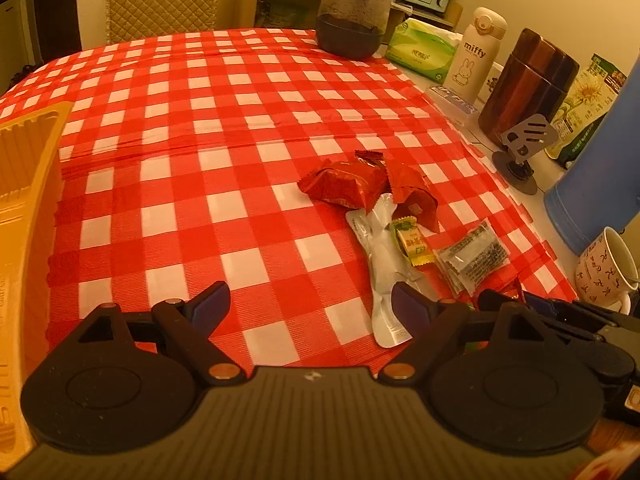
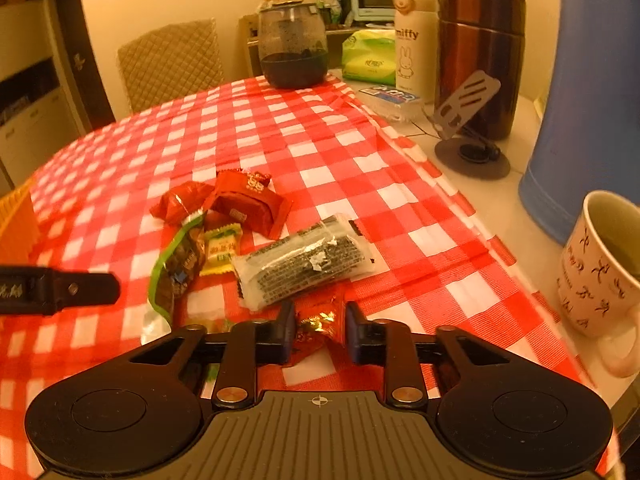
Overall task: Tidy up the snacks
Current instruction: 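Lower the right gripper onto the small red wrapped candy and close, then grasp the clear green-striped packet with the left gripper while the right holds the red candy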
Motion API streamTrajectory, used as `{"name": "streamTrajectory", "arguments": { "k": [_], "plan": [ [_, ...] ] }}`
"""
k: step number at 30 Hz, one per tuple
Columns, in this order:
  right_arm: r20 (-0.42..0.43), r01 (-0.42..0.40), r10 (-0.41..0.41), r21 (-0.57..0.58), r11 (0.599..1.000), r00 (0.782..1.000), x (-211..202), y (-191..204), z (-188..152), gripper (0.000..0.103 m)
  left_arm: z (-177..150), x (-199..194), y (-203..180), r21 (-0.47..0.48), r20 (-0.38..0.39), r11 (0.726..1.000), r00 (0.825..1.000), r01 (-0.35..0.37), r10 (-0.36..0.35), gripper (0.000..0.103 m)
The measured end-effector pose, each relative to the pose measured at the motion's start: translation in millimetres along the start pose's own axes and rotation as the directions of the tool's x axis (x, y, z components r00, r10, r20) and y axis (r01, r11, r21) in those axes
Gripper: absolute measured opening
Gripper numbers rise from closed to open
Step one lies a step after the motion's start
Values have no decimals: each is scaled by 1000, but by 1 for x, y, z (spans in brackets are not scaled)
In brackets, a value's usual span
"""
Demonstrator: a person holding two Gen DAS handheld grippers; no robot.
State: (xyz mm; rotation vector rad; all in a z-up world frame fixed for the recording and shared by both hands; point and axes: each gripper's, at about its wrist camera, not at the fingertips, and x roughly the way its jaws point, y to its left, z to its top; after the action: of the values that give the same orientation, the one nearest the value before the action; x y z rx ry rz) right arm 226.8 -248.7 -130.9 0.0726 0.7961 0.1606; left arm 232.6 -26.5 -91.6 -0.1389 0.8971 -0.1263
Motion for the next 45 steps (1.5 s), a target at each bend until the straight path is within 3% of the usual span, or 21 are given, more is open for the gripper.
{"name": "streamTrajectory", "arguments": {
  "k": [8,12,20,22,25,30,38,45],
  "plan": [
    [26,24,-25,25,999,999,-14,-17,-6,23,4,17,-16,44,-8,998,999,47,-46,84],
    [30,35,-37,44,998,999,-21,-23,-4,23,8,26,-23,47,-14,996,997,73,-72,78],
    [31,44,-46,69,997,998,-25,-28,-4,23,15,26,-26,-8,8,990,990,140,-140,77],
    [33,43,-46,71,997,998,-25,-29,-3,23,16,23,-22,-43,23,987,988,154,-153,72],
    [36,44,-46,71,997,998,-25,-30,-2,23,18,23,-17,-98,44,982,987,159,-155,71],
    [28,44,-46,68,997,999,-21,-29,-3,23,23,40,-23,-94,17,984,988,154,-153,67],
    [18,45,-46,67,997,999,-19,-29,-5,23,22,51,-30,-45,-19,985,986,165,-166,53],
    [26,41,-43,66,997,999,-20,-27,-2,23,31,59,-29,-96,-38,979,982,181,-185,40]
  ]
}}
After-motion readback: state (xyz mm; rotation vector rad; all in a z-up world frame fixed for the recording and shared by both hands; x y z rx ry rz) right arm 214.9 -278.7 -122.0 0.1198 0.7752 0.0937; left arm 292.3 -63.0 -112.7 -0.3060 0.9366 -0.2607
